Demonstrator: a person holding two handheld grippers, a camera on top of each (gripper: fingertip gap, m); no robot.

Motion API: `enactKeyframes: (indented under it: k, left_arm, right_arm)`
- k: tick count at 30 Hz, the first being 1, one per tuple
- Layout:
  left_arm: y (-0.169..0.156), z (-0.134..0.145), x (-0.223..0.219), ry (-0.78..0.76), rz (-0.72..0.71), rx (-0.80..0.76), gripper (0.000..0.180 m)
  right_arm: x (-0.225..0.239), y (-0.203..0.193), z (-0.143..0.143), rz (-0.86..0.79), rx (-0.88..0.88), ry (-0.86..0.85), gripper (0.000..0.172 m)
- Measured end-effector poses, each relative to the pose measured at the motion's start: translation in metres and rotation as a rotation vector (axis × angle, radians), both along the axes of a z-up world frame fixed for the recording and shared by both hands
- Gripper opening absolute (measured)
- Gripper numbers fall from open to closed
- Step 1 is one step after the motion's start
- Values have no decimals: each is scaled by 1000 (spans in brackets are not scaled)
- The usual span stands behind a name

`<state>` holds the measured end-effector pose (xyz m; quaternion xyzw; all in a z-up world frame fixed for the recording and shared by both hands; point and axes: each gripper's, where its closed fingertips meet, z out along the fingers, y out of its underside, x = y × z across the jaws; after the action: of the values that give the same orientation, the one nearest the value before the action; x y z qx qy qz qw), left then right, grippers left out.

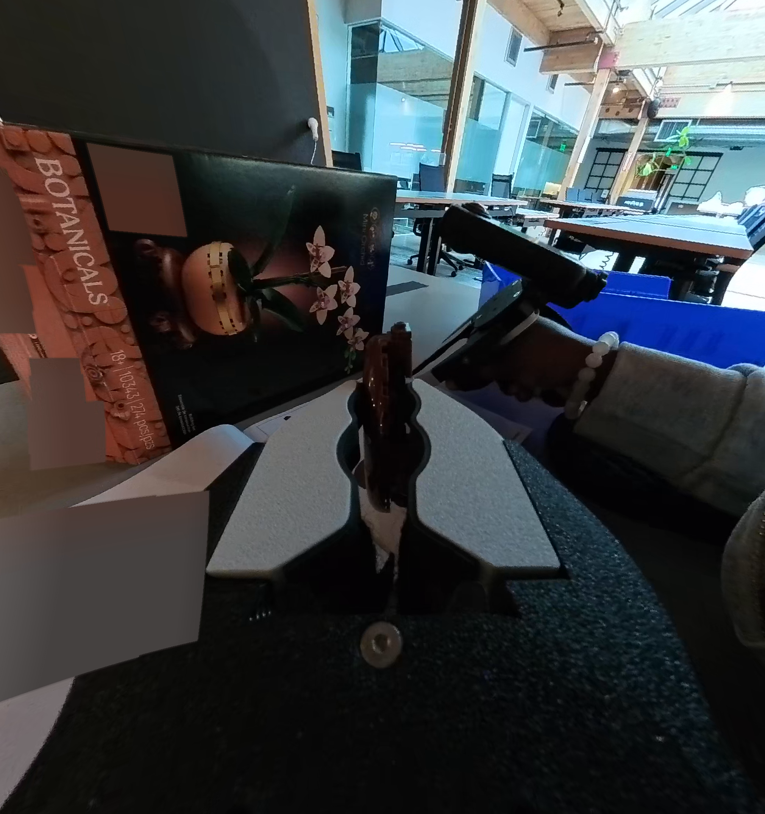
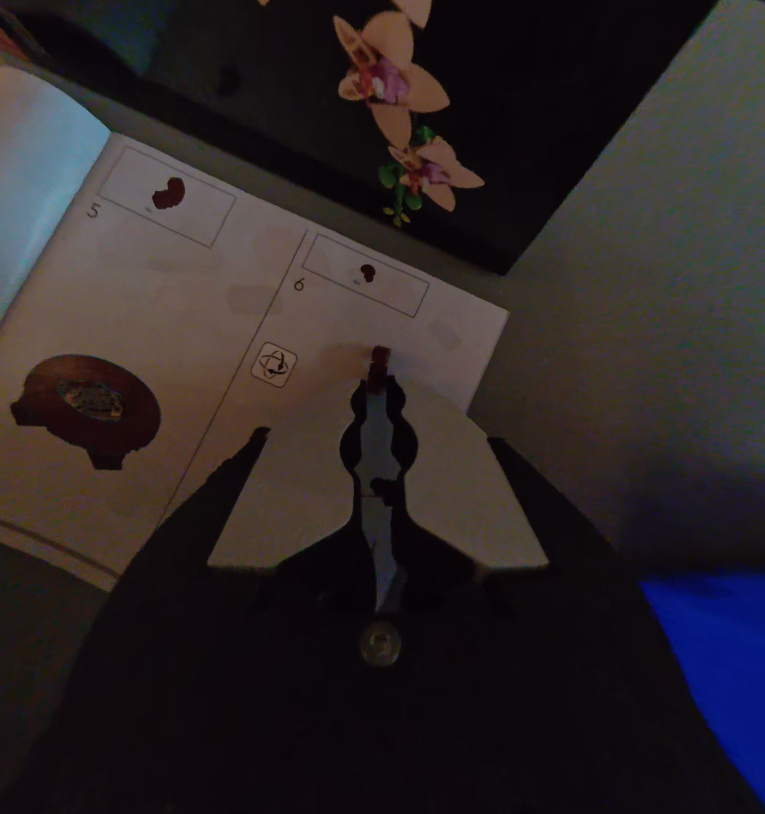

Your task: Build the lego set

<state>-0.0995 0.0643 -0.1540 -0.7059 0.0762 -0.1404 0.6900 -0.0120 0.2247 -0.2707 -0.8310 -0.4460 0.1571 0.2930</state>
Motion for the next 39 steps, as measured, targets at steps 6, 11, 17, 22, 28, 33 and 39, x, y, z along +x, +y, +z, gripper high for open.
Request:
enactKeyframes:
  k: [6,11,17,22,28,33,39]
  left_arm:
    - [0,1,2,23,2,6,17]
    - [-1,6,2,143,43,58,17]
    - [-4,11,8,372,111,103,17]
    - [-8,19,11,467,180,112,17]
    - [-12,16,19,466,170,117,17]
    - [-12,16,17,442,159,118,17]
    - [-11,12,17,416,140,109,17]
  right_arm:
    - [-9,-9,20,95,51,142,6]
    - [-30,-72,101,332,80,544,6]
    - [-43,-156,152,510,211,733,6]
    - [-48,-172,151,498,324,745,6]
    - [-47,-169,142,488,283,747,6]
    - [-48,-170,141,495,268,760,6]
    - [-53,-168,137,495,244,747,6]
